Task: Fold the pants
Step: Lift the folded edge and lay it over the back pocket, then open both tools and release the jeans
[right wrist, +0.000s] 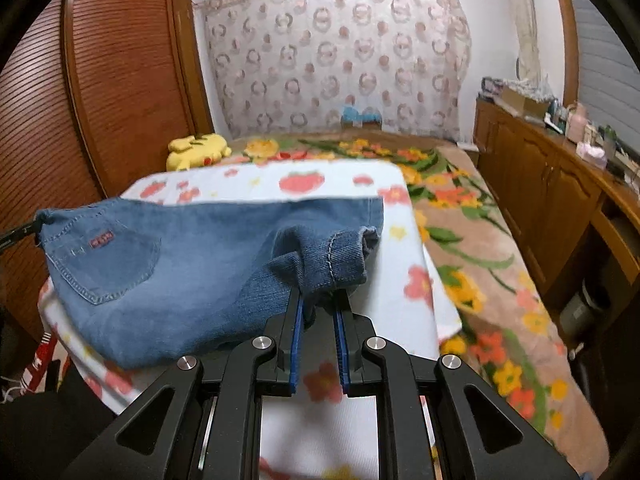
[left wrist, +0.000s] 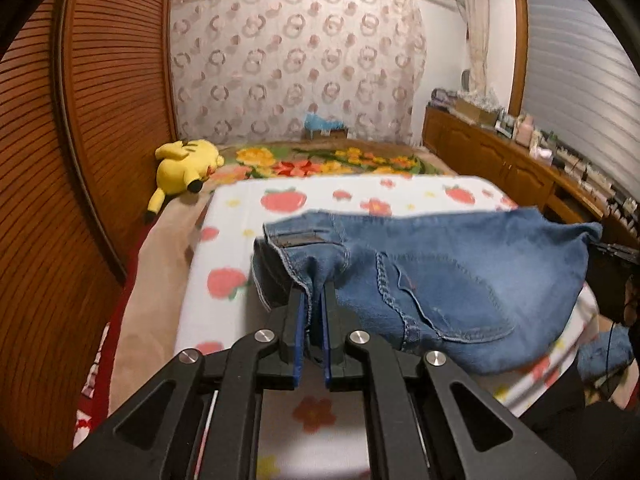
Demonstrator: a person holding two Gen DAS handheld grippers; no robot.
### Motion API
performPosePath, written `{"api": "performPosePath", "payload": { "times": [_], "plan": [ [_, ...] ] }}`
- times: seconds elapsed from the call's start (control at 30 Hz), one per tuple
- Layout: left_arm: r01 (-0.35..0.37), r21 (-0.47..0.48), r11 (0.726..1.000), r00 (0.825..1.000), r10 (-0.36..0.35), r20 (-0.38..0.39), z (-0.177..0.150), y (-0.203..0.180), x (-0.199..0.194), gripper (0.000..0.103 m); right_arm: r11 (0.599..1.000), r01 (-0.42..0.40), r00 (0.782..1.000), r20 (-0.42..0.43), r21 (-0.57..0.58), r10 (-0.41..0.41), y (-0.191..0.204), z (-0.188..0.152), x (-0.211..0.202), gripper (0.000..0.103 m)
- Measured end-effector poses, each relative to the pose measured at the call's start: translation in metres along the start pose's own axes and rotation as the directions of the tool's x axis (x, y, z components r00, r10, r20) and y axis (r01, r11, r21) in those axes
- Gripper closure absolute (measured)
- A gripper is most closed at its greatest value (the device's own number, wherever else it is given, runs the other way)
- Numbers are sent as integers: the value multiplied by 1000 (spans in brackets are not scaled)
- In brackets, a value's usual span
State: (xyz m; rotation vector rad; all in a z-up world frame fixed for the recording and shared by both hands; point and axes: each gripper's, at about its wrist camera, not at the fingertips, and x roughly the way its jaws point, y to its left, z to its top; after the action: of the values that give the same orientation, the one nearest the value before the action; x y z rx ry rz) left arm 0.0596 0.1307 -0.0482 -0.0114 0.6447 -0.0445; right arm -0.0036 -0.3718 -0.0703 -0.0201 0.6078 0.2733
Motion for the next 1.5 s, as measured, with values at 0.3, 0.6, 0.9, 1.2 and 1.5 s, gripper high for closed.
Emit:
{"api": "performPosePath", "payload": {
  "times": [0.3,0.6,0.9,1.2,1.5],
  "plan": [
    [-10,-11,1000,1000,10,-5,-3,5,-4,57,999,-2,1000,-25,43,3,-2,2,7,88],
    [73,35,997,997,-73,-5,6,-23,8,27,998,0,1000,-12,61,1,1,1,-7,83],
    [157,74,985,987,-155,-37,6,-68,34,27,998,5,1000,4,69,-5,-1,-4,-10,70],
    [190,95,977,981,-185,-62,4,-99,45,27,995,15,1000,-15,103,-13,-9,-8,-1,63],
    [206,116,972,976,-197,-89,3,-118,54,27,991,14,999,-41,131,-9,-10,-10,8,59]
  ]
}}
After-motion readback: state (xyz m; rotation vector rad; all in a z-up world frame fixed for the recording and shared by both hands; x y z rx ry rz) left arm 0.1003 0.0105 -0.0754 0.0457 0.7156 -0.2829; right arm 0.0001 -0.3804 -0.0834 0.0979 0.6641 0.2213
